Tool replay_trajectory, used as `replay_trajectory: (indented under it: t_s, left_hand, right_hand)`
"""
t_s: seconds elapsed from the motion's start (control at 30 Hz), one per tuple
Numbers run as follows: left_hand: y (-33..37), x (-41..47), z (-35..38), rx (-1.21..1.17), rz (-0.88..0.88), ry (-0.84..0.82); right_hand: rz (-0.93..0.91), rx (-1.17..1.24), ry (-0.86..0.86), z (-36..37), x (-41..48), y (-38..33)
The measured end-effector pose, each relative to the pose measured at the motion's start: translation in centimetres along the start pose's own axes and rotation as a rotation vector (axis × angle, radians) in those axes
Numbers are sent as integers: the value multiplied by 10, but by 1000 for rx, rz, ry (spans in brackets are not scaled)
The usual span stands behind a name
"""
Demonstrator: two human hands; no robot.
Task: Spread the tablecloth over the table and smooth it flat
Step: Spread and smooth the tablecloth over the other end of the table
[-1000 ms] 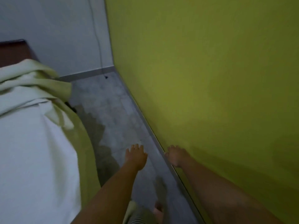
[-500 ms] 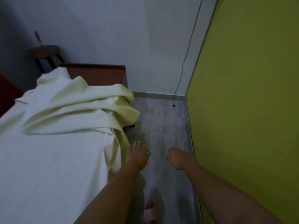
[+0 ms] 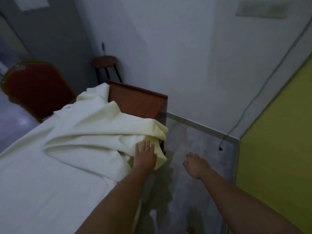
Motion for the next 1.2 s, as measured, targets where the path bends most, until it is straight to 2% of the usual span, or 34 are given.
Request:
replay_trajectory:
  t_s: [0.2,0.4,0.53,0.8,0.93,1.2]
  left_hand:
    - [-45,22,-23,-89,-244,176]
    - [-158,10,-29,-101,-540,185]
    - [-230,11,-26,-96,-661,214]
    - [-292,34,-27,-130,-698,206]
    - [-302,39,-14,-153,-698,200]
    - [-307,51,-3,-254,-652,249]
  right_hand:
    - [-229,-57,69,-42,65,-68]
    - [-464,-102,112,-63,109,-167]
    - [-587,-95,147,-70,130,-236]
    - [-789,-94,110,-54,138,-332]
    - [-807,-125,86,-30,149,-342]
    - [-759,-247,188,-21,177,-331]
Point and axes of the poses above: each hand's wrist, its own x-axis towards the middle knuckle, its own z-axis out of the palm, y = z × x, the point moved 2 cm from there along x, towards the middle knuckle, and after that the axes turned 5 degrees about z, right-handed, at the moved point
